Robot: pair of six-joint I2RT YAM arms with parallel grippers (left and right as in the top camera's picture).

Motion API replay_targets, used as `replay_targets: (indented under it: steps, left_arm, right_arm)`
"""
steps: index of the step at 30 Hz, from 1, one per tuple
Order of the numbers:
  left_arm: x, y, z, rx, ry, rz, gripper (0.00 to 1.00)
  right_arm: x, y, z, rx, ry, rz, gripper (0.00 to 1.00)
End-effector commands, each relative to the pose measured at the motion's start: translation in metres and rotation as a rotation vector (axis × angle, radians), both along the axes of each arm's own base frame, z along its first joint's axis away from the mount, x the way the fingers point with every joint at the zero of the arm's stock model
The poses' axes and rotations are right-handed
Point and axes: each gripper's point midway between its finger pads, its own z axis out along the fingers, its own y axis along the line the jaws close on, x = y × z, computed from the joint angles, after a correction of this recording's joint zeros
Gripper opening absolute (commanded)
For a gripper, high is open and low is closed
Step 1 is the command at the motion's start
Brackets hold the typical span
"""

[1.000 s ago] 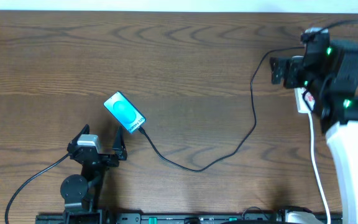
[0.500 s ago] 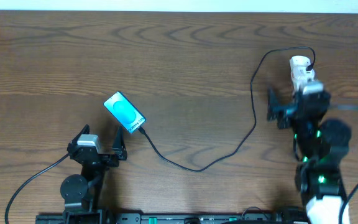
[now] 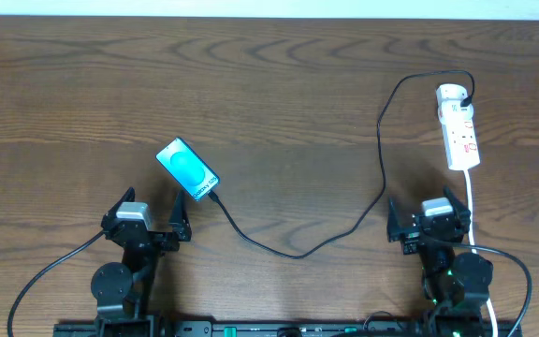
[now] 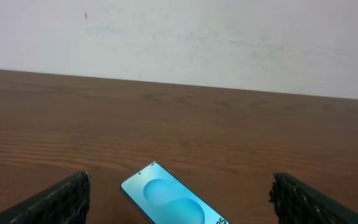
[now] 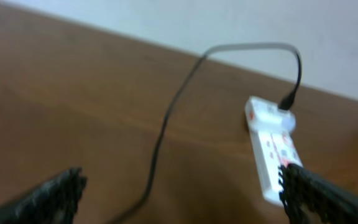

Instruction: Plug charger to phone and switch on socket

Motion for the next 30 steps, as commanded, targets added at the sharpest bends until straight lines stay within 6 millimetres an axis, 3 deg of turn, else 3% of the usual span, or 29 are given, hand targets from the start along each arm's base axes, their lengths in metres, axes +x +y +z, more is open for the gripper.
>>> replay_targets:
  steps: [1,5,18,30]
  left_arm:
    - [-0.001,-0.004,-0.015,0.012,0.047,-0.022,0.93]
    - [-0.001,-0.004,-0.015,0.012,0.047,-0.022,0.93]
    - [-0.001,-0.004,-0.015,0.012,0.047,-0.022,0.93]
    - [-0.001,-0.004,-0.015,0.012,0.047,-0.022,0.93]
  right_arm:
    - [-0.002,-0.005,0.019,-0.004,-0.083,-0.033,0.99]
    - [-0.004,-0.008,0.027,-0.008,-0.12,-0.051,0.99]
    - [-0.004,-0.009,0.027,0.011,-0.117,-0.056,0.99]
    - [-0.003,-0.021,0.025,0.121,-0.105,-0.143,0.99]
